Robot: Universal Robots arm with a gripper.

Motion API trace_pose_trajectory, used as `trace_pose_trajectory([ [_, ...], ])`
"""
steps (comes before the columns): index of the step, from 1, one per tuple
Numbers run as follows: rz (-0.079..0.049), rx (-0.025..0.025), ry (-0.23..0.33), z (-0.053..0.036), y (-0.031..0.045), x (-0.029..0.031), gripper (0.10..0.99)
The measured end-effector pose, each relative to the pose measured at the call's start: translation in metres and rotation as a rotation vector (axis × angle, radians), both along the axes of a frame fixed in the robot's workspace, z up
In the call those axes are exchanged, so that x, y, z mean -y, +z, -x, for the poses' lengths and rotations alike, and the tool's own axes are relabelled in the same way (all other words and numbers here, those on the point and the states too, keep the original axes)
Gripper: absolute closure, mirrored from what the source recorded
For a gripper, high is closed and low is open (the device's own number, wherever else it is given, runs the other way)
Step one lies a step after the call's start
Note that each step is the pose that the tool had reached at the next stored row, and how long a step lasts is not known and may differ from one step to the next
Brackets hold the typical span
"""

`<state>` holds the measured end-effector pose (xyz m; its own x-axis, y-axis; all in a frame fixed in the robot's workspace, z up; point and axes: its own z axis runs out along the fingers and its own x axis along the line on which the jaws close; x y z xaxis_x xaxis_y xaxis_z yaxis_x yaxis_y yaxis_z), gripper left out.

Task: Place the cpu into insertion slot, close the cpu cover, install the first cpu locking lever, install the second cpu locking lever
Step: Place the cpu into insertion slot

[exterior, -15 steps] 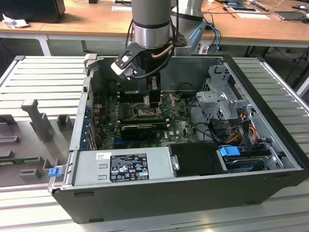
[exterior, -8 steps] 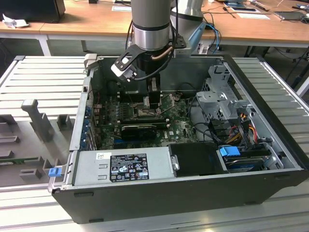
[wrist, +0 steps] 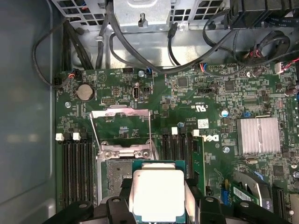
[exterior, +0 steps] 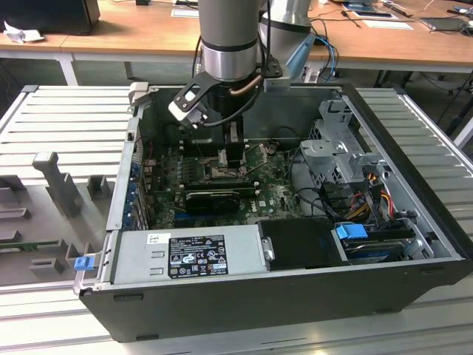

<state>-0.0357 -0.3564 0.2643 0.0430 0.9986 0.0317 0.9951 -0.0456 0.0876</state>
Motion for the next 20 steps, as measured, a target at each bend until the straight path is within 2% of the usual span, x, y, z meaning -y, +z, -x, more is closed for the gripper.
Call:
trace_pose_trajectory([
  [6, 0.000, -0.0001, 0.000, 0.0014, -0.0049, -0.0001, 0.561],
  [14, 0.000, 0.0000, 0.002, 0.0013, -0.0063, 0.0001, 0.561],
  [16, 0.000, 0.0000, 0.007, 0.0013, -0.0075, -0.0012, 0.561],
  [20, 0.000, 0.0000, 0.037, 0.0019, -0.0124, -0.0093, 0.561],
])
